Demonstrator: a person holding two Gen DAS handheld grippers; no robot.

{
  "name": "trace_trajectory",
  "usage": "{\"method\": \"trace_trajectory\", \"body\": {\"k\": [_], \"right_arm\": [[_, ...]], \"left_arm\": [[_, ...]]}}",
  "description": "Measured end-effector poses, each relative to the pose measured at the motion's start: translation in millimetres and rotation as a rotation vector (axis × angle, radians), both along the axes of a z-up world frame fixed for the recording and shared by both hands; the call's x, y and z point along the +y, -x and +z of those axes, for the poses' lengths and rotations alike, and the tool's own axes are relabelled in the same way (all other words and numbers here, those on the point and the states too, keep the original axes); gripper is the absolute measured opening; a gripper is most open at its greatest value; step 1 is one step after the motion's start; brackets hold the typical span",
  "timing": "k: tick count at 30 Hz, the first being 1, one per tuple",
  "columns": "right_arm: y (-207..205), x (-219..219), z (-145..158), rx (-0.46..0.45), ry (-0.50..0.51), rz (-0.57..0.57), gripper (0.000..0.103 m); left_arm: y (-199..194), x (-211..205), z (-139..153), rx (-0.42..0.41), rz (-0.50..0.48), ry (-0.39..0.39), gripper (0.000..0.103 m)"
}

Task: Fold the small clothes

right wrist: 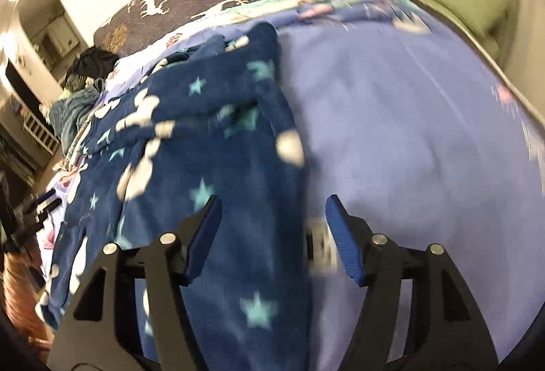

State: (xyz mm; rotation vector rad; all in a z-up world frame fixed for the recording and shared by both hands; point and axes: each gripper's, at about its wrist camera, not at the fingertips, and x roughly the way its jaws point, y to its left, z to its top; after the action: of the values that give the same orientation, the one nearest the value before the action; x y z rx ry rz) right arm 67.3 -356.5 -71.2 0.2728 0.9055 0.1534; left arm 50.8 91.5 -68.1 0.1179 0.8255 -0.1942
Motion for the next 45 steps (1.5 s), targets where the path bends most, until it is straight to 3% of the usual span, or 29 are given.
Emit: {"method": "trace_trajectory", "body": {"k": [7, 9, 14, 18, 20, 27, 29, 33, 37, 42, 45], "right_arm": [[67, 15, 15, -0.088, -0.015, 0.02, 0.065], [83, 31, 24, -0.125, -0.006, 0.086, 0.065], [133, 92, 35, -0.199, 0.024, 0.377, 0.063], [172, 125, 27, -0.219, 0.049, 0.503, 0.045], [186, 130, 21, -0.222, 0.101, 0.492, 0.037], [220, 118, 11, -0.238, 0.101, 0.434, 0.037], [228, 123, 11, -0.261, 0.097, 0.458, 0.045], [237, 143, 11, -0.284, 0.13, 0.513, 0.047], [242, 153, 11, -0.295, 0.177, 0.54, 0.047], [236, 147, 7, -0.276, 0.181, 0.499, 0.049], [231, 141, 7, -0.267, 0.158, 0.468, 0.049]], "left_arm": [[66, -29, 16, -0.076, -0.066, 0.021, 0.072], [80, -43, 23, -0.099, -0.111, 0.034, 0.072], [123, -89, 27, -0.121, -0.301, 0.069, 0.072], [148, -119, 14, -0.092, -0.389, 0.066, 0.072], [160, -134, 5, -0.086, -0.418, 0.046, 0.072], [192, -152, -13, -0.096, -0.459, 0.026, 0.072], [191, -151, -17, -0.095, -0.442, 0.024, 0.072], [187, -147, -18, -0.066, -0.403, 0.061, 0.072], [204, -142, -9, -0.105, -0.427, 0.079, 0.072], [206, -150, -20, -0.094, -0.439, 0.013, 0.072], [197, -153, -30, -0.063, -0.422, 0.034, 0.068]]}}
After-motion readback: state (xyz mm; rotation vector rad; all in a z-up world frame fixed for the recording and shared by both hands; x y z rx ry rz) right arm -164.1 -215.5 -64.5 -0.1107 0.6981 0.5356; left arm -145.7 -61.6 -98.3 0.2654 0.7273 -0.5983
